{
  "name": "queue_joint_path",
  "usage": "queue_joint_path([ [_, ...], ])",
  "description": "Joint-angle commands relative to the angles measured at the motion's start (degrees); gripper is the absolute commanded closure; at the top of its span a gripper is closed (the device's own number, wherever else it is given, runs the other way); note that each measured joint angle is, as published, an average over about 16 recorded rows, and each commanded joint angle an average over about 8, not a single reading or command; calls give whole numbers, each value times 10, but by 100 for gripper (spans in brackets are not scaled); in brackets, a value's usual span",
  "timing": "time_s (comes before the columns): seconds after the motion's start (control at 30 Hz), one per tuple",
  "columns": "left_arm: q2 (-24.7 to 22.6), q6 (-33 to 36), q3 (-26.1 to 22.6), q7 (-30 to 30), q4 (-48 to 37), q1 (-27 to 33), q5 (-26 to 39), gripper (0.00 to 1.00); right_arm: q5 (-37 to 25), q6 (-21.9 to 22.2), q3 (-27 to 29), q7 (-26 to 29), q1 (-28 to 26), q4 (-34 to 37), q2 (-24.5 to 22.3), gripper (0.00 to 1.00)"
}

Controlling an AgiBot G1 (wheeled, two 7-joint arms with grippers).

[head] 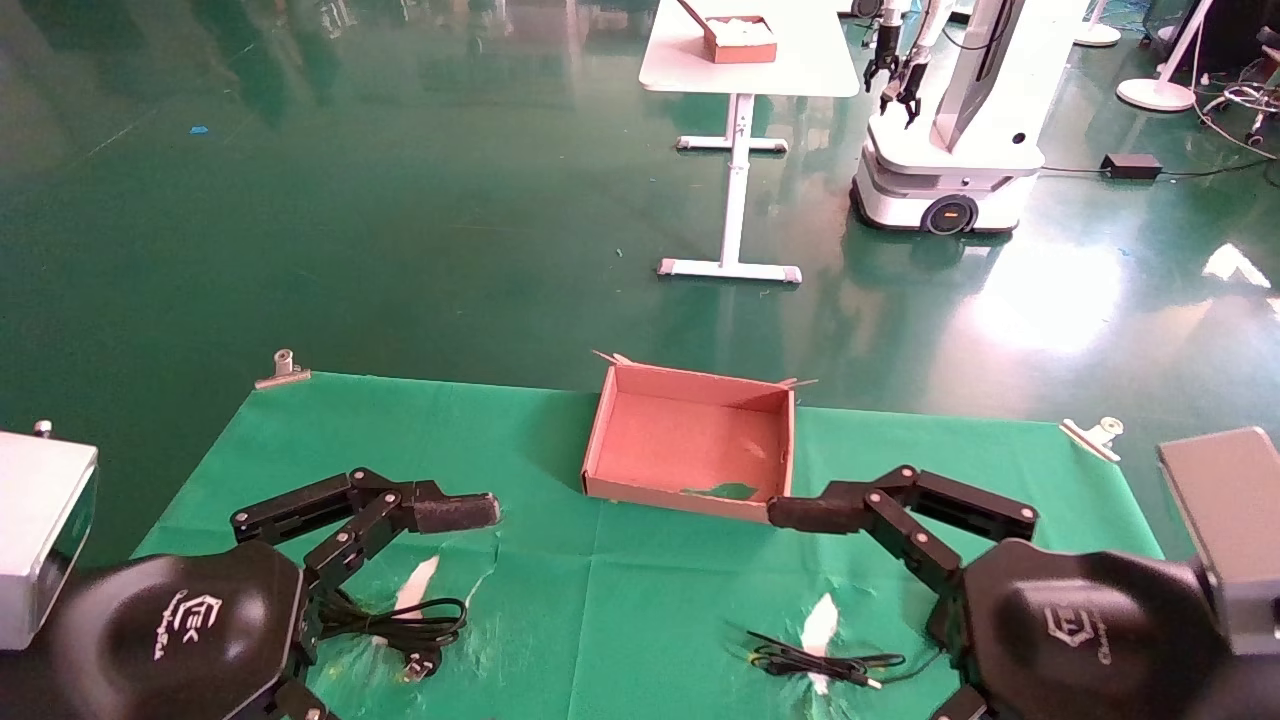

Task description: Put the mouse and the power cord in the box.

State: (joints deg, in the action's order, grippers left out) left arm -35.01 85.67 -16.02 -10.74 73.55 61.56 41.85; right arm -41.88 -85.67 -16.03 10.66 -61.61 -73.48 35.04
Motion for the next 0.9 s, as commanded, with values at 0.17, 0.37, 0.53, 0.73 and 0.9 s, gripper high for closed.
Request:
queue_joint_path([
  [0.17,0,0,0,0,0,0,0,0,0,0,0,0,0,0,0,0],
  [0.37,0,0,0,0,0,0,0,0,0,0,0,0,0,0,0,0],
  [0.53,-1,-1,-1,0,-1,1,1,0,0,0,0,0,0,0,0,0],
  [0.73,4,6,-7,1,5,12,19,0,-6,0,-1,-4,-1,2,-1,0],
  [0.9,6,30,-39,1,-5,53,86,0,-41,-10,-9,-27,-13,22,-6,0],
])
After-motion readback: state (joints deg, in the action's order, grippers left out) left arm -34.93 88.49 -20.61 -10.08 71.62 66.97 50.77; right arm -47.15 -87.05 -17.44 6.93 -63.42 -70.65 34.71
